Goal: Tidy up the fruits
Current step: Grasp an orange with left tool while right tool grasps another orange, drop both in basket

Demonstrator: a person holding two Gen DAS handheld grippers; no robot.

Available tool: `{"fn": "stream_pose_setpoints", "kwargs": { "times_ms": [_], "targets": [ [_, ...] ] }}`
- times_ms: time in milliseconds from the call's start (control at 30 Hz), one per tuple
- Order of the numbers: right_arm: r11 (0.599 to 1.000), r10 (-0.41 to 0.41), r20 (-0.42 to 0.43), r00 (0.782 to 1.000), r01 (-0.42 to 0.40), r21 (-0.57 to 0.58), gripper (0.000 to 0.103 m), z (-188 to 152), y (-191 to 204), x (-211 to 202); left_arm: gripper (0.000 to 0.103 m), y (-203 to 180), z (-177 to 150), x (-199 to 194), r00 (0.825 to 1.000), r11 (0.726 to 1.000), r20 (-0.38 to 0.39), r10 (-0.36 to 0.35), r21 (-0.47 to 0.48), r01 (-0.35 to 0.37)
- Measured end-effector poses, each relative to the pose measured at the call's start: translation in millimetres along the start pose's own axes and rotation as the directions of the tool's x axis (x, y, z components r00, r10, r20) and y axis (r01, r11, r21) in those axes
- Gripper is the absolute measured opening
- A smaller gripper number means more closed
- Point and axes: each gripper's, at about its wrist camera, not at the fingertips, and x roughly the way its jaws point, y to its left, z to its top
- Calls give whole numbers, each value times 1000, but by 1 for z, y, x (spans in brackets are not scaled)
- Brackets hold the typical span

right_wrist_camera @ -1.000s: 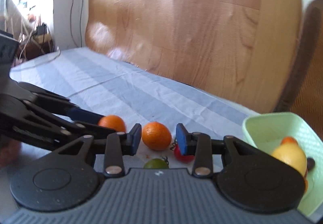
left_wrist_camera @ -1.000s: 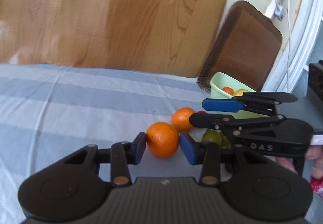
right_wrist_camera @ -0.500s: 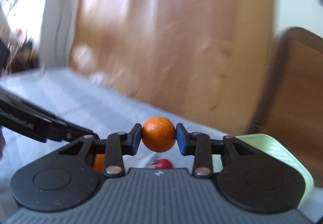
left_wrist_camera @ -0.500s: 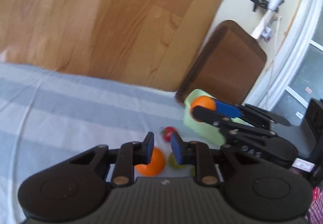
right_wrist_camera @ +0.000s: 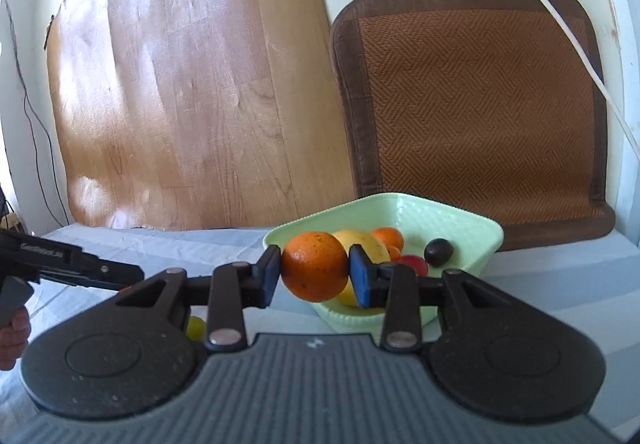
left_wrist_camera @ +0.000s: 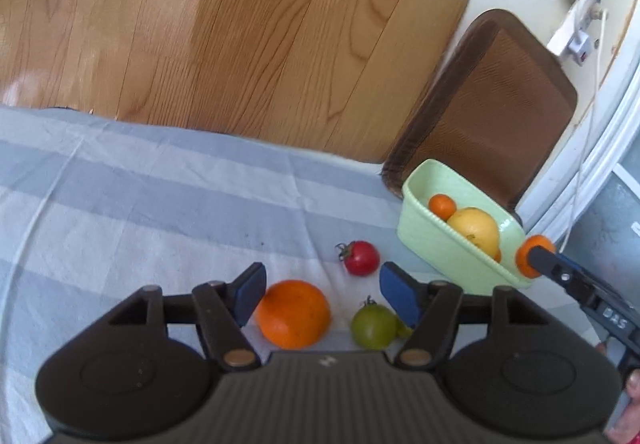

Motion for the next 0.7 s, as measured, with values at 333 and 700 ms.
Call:
{"fn": "stream_pose_setpoints", "kwargs": {
  "times_ms": [333, 700],
  "targets": [
    [1000, 1, -13, 1000, -1, 9, 39, -3, -5, 0, 60, 0, -23, -2, 999, 999, -5, 33, 31, -33],
    [992, -119, 21, 993, 118, 45, 39, -1, -25, 10, 39, -11, 14, 11, 994, 994, 40, -102, -24, 103]
  ]
}}
